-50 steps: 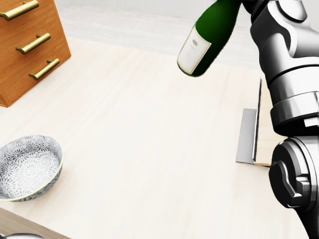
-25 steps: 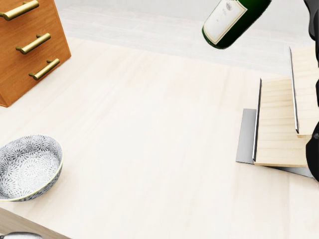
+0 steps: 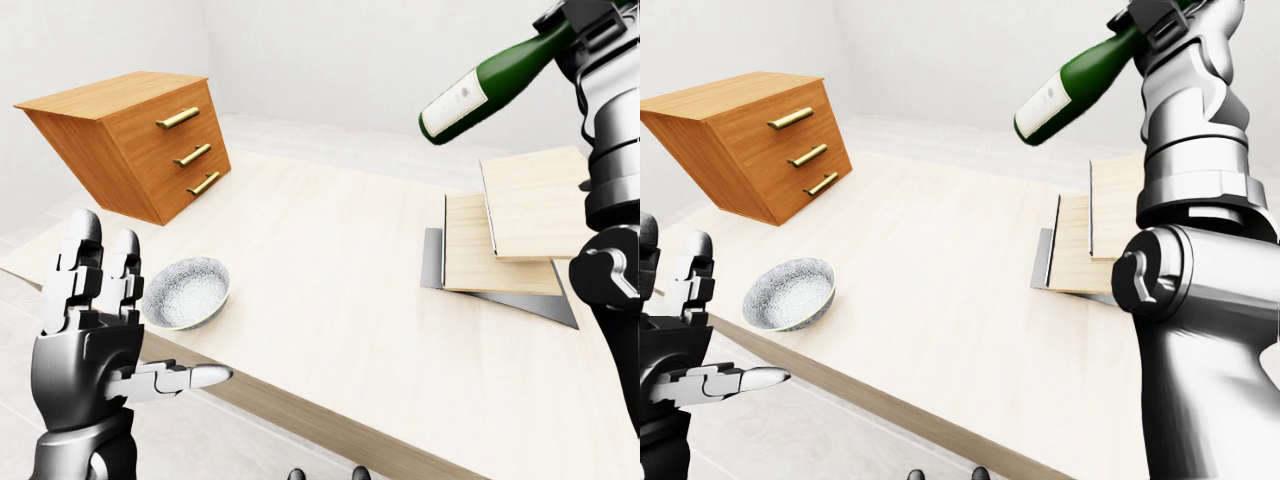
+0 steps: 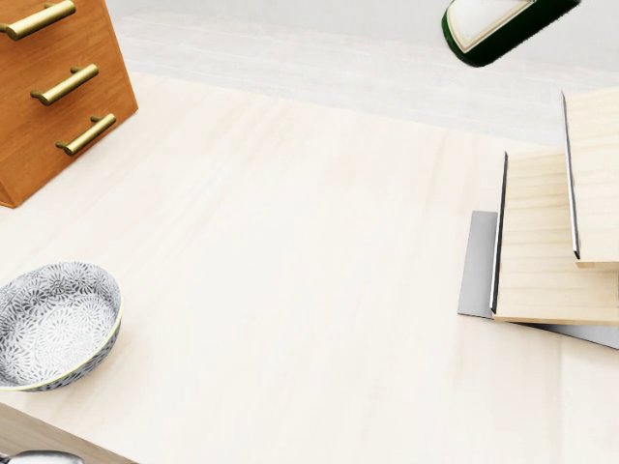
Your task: Put the wine bottle on the wine rack.
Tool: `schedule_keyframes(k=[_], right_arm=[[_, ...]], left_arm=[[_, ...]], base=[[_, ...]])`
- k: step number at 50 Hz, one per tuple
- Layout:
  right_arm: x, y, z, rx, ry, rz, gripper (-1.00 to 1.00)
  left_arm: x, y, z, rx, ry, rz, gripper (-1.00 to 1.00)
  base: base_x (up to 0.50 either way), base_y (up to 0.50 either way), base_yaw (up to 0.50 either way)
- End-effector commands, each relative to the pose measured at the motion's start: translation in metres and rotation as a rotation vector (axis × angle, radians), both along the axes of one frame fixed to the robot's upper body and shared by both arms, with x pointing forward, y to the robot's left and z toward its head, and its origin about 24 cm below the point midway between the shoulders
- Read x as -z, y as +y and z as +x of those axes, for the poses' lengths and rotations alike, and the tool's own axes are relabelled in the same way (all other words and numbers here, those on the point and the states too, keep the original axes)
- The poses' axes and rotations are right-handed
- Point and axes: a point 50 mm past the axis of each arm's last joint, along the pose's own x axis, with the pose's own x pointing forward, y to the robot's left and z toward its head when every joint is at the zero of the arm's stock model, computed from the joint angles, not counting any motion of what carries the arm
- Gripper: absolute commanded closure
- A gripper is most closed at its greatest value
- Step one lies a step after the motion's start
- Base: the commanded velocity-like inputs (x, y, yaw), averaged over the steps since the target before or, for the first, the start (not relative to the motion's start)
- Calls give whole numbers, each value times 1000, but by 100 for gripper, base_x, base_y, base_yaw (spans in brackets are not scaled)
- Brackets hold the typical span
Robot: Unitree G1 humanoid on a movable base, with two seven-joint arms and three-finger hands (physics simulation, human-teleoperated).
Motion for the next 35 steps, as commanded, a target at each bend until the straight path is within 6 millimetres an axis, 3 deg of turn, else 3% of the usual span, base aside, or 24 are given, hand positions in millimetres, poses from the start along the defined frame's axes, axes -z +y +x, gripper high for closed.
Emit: schedule_keyframes(k=[1, 9, 18, 35], right_arm=[[-2, -30, -13, 32, -65, 135, 100], [0, -54, -25, 67, -104, 209, 100], [-2, -66, -33, 95, -128, 232, 100], [23, -91, -42, 144, -98, 278, 100]], left_arm=[[0, 1, 0, -2, 0, 0, -100], [1, -1, 1, 0, 3, -3, -100], [-1, 0, 0, -1, -7, 1, -100], [0, -2, 1, 0, 0, -6, -100]], base=[[0, 0, 0], [0, 0, 0], [0, 0, 0], [0, 0, 0]])
